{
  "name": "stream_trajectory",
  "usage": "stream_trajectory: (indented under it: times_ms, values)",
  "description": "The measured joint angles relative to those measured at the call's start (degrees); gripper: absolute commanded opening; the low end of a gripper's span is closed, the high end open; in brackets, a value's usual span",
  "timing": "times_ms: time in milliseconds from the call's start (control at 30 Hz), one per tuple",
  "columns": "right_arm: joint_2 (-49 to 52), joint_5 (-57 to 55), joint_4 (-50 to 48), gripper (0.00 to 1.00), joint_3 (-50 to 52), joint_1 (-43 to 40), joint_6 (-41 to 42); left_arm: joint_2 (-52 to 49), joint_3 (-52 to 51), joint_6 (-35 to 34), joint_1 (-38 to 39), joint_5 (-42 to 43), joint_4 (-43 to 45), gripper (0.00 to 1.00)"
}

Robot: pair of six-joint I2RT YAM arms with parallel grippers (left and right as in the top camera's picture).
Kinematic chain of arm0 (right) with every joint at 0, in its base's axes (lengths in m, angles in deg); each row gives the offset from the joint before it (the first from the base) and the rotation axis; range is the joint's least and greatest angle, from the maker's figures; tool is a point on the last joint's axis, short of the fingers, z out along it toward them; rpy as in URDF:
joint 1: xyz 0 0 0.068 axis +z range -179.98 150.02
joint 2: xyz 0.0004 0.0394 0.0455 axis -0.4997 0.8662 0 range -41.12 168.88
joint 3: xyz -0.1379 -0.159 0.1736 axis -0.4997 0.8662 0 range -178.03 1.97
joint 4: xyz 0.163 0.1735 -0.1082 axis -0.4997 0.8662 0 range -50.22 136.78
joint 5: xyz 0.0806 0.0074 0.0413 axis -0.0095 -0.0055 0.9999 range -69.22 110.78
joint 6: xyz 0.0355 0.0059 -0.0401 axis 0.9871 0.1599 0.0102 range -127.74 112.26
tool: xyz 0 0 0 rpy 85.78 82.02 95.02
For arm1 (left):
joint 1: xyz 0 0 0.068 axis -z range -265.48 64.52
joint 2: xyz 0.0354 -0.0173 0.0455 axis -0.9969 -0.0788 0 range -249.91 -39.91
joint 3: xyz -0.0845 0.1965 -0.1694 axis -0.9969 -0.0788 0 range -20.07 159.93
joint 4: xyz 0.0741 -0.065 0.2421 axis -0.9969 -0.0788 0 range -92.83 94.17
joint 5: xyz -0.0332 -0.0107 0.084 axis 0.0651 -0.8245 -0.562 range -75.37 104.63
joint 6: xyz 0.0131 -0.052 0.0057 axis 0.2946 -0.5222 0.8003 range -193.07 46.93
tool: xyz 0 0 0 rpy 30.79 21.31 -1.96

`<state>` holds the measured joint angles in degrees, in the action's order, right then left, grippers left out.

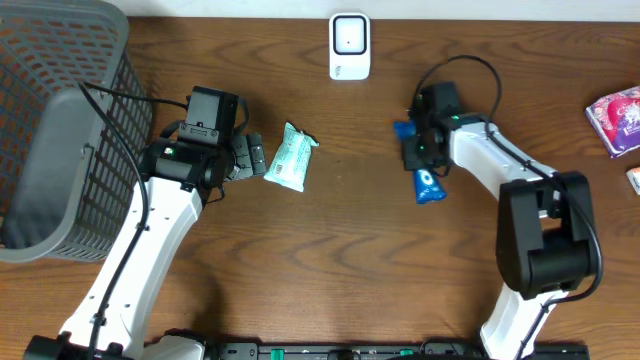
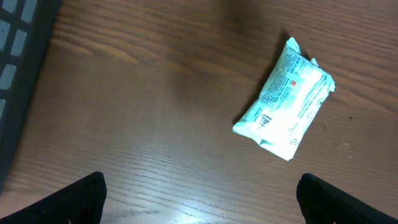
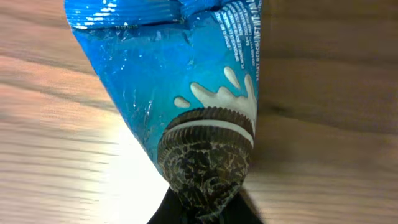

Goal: Scan the item barcode
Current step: 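Hold the blue snack in front of the scanner, then carry the blue snack to the right edge and release it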

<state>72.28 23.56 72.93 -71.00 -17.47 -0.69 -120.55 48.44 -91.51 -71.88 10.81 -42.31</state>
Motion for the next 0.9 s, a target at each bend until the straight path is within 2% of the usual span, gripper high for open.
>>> stream_trajectory:
  times_ms: [167,333,667,900]
  values:
    - [1.09,2.16,2.58,0.01,-10.60,3.48,2.21,0.00,0.00,0.00,0.00,0.00,-0.04,0.98]
    - [1.07,2.82,-2.58,0.01,-22.08,4.68,5.62,0.00,0.00,0.00,-0.02,0.00,0.00,0.98]
    - [1.79,3.61,-10.01,0.01,-25.70,5.57,14.40,0.00,0.00,0.00,0.00,0.00,-0.02,0.98]
    - [11.23,5.35,-7.39,0.01,-39.98,5.75,19.52,0.00,0.00,0.00,0.00,0.00,0.00,0.98]
